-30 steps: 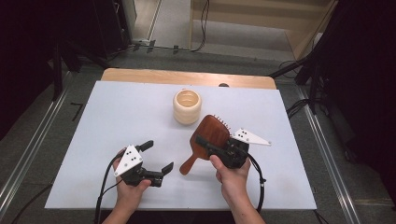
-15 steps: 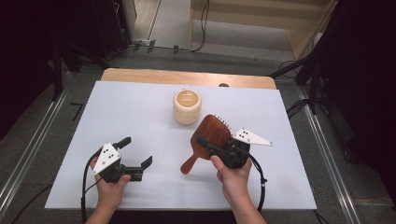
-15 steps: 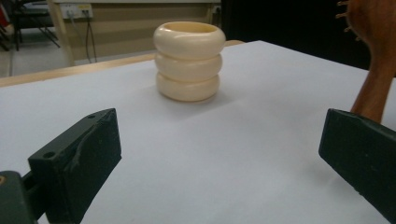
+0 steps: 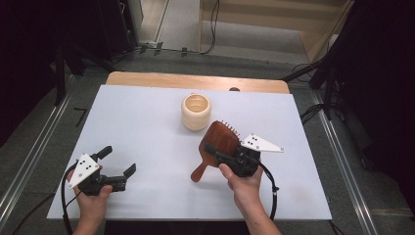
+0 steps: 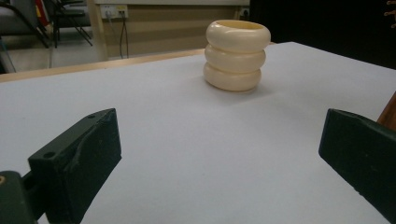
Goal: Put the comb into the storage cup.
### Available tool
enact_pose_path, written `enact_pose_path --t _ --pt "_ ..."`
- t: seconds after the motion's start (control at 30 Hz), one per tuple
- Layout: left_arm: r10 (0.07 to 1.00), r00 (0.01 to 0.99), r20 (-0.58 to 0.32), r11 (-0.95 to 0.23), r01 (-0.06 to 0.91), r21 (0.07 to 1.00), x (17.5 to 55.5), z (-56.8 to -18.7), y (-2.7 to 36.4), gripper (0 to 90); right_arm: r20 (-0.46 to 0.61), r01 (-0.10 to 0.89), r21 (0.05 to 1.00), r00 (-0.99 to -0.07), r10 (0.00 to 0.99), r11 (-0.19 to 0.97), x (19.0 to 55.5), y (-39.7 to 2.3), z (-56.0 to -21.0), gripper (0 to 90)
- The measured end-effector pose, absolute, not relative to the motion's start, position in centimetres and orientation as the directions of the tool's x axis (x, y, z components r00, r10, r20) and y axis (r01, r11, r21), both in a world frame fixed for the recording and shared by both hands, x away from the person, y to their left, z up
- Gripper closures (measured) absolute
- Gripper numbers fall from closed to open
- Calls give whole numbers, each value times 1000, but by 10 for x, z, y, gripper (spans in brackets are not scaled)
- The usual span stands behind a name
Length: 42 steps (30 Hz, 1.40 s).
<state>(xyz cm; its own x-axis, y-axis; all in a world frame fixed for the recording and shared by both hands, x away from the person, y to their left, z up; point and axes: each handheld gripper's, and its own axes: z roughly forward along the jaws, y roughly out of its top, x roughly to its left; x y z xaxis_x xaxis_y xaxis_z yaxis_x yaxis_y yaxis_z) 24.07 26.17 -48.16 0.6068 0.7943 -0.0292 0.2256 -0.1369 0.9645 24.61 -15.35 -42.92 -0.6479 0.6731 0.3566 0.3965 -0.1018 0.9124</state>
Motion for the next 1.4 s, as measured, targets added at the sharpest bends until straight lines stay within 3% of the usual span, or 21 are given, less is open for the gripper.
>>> enact_pose_path --t 0.33,1.0,1.4 --pt "803 594 -38 -124 230 965 239 -484 273 0 366 410 905 -622 692 -110 256 -157 -421 507" --pt "817 573 -65 -96 247 964 237 -489 281 0 269 336 940 -634 725 -56 271 -167 -400 507" --pt "816 575 -64 -97 246 964 238 -490 280 0 277 356 933 -620 734 -52 288 -165 -400 507"
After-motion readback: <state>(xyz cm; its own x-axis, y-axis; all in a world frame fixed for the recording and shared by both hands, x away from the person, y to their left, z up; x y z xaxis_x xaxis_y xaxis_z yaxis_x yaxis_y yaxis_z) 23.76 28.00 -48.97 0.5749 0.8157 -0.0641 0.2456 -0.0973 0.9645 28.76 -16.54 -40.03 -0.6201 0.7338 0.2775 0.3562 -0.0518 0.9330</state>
